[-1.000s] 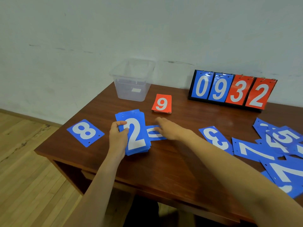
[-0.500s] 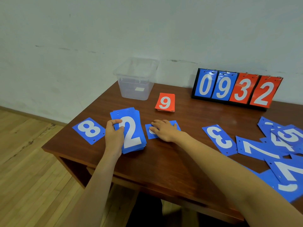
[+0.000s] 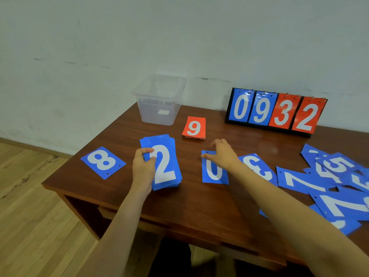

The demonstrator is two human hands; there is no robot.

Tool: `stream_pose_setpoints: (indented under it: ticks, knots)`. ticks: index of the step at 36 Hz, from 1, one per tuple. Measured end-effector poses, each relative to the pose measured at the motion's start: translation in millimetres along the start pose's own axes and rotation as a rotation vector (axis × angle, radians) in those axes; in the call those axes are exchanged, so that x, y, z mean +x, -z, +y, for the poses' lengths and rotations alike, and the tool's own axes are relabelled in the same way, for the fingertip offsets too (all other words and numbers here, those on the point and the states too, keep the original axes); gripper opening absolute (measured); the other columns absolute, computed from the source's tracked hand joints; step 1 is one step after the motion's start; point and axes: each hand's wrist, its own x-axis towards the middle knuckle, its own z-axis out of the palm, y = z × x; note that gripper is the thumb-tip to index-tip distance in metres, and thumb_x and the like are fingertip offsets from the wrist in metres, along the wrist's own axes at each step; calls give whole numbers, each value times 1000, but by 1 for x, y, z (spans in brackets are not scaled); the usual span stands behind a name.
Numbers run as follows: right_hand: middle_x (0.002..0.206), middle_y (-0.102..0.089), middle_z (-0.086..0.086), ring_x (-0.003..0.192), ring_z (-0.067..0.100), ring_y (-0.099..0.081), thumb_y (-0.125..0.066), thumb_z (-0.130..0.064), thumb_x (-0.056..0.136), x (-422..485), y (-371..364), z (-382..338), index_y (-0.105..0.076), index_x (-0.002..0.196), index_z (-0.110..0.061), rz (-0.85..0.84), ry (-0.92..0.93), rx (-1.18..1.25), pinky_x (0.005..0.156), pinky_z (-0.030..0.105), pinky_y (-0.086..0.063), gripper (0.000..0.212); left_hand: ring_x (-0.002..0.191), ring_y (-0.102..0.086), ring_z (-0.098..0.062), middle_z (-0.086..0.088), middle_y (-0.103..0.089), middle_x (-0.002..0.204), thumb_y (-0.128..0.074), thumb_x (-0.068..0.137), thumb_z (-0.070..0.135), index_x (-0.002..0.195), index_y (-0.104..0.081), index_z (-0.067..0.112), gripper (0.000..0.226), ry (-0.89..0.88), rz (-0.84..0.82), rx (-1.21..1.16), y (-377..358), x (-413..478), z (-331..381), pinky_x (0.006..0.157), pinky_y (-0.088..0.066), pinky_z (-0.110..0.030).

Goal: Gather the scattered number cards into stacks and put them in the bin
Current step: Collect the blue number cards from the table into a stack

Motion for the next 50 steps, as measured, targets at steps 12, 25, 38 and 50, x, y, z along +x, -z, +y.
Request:
stream_pose_setpoints:
  ticks: [12,25,38,50]
  knots:
    - [142,-34,15,129,32,-36,-79,-51,67,-7,8,-1,-32,141,-6,-359,-339,-341,104,42,-40,99,108,-59,-22,-4,-51,132,-54,95,12,108,-49,24,19,60,-50,27,-19,-8,6,67,-55,-29]
    - [140,-44,11,128,31,-43,-80,-40,71,-11,23,4,-36,140,-7,-408,-357,-309,103,41,-42,88,107,-60,-23,-5,-52,131,-56,94,13,106,-49,26,19,76,-58,25,-15,-14,7,62,-55,-25]
    - [114,-60,11,99,28,-59,-50,-11,94,-5,22,-25,-59,103,-7,138,-89,171,79,35,-49,13,107,-59,-21,-5,-51,132,-54,95,10,107,-49,25,20,52,8,32,-8,-7,-3,66,-55,-28]
    - [86,-61,2,83,17,-62,-69,-19,85,-16,-16,-86,-54,92,-14,-47,50,534,65,24,-50,17,95,-66,-24,-6,-62,112,-62,91,22,89,-50,29,14,22,0,-224,6,1,-2,73,-58,-40]
